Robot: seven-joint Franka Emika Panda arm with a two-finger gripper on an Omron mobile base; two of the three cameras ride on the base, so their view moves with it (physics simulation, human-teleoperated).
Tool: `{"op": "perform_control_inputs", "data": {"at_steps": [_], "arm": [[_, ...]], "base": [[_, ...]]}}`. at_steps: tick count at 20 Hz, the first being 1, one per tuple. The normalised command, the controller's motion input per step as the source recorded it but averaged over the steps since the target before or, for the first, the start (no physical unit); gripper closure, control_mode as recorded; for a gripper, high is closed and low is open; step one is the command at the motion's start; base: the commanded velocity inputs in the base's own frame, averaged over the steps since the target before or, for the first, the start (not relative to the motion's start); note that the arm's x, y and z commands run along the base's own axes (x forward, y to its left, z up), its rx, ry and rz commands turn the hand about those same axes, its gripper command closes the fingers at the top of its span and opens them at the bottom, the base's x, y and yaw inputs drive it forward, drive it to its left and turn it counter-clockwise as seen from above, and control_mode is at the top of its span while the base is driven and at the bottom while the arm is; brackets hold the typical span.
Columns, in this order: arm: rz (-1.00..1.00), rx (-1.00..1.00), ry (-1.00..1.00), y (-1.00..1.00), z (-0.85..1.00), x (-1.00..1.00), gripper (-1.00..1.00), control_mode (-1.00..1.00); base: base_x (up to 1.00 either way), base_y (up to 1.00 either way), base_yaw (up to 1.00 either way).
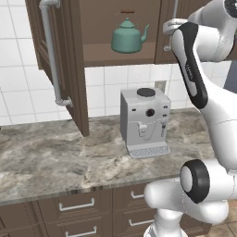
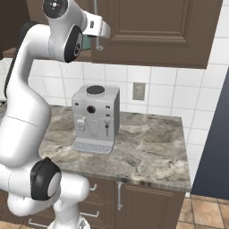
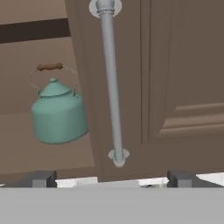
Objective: Open the cabinet, pick the kettle from the cabinet, and place it in the sink.
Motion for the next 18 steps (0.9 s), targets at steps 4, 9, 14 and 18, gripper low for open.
{"op": "perform_control_inputs", "data": {"at_steps": [4, 9, 14, 18], "arm": [[0.00, 0.00, 0.00, -0.04, 0.01, 0.47, -1.00, -1.00], [0.00, 0.00, 0.00, -0.03, 0.00, 0.48, -1.00, -1.00], [0.00, 0.00, 0.00, -0.01, 0.00, 0.48, -1.00, -1.00], [0.00, 0.00, 0.00, 0.00, 0.00, 0.46, -1.00, -1.00]], "base": [[0.00, 0.00, 0.00], [0.00, 0.00, 0.00], [0.00, 0.00, 0.00], [0.00, 0.00, 0.00]]}}
